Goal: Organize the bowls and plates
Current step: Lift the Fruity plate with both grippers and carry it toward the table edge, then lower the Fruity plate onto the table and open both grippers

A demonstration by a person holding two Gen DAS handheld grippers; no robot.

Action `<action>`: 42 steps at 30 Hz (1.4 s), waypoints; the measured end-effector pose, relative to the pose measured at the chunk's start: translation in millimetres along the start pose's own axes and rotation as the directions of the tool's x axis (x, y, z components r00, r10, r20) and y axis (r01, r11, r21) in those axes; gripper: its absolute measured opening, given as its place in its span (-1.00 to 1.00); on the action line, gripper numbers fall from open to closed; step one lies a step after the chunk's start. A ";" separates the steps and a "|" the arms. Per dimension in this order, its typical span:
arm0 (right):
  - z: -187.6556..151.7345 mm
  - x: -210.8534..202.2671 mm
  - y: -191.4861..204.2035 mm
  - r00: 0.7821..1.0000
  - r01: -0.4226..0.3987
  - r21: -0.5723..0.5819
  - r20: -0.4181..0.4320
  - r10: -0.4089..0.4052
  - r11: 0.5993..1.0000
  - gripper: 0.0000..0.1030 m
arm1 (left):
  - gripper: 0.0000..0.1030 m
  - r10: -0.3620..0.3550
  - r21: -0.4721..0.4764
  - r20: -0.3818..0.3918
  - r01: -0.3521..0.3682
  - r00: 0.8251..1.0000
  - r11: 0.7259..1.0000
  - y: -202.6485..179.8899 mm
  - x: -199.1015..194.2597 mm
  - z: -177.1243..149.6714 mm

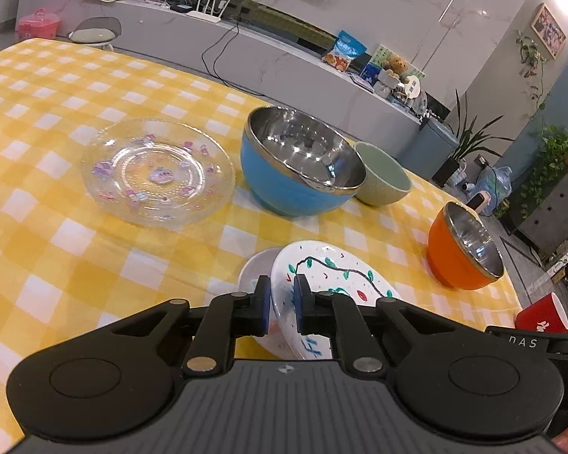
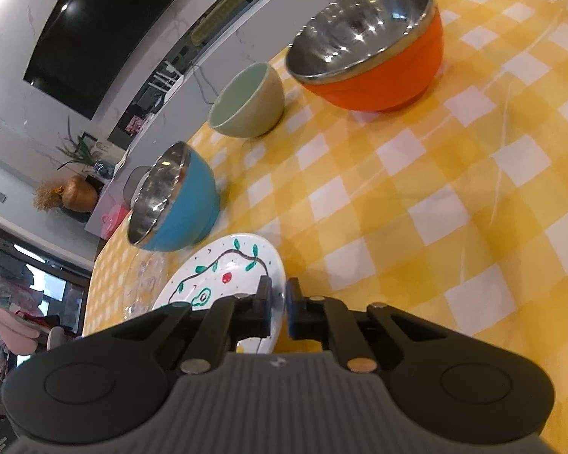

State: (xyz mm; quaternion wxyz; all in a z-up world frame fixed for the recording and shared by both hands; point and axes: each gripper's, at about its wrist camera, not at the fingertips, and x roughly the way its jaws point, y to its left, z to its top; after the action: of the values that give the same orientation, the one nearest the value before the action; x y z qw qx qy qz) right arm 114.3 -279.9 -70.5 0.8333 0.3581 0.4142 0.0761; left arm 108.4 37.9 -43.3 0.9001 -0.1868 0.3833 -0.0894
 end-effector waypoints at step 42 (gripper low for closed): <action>-99.8 9.8 52.3 0.988 -0.059 -0.338 -0.154 0.007 0.939 -0.84 | -0.63 0.246 0.119 -0.033 -0.240 0.969 0.963 53.8 -62.9 -61.5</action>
State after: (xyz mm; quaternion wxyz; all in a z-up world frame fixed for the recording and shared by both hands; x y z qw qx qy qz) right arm 55.2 -184.2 -82.2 0.8477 0.2081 0.4504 0.1876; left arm 21.4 89.7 -62.9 0.9042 -0.0842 0.4186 -0.0045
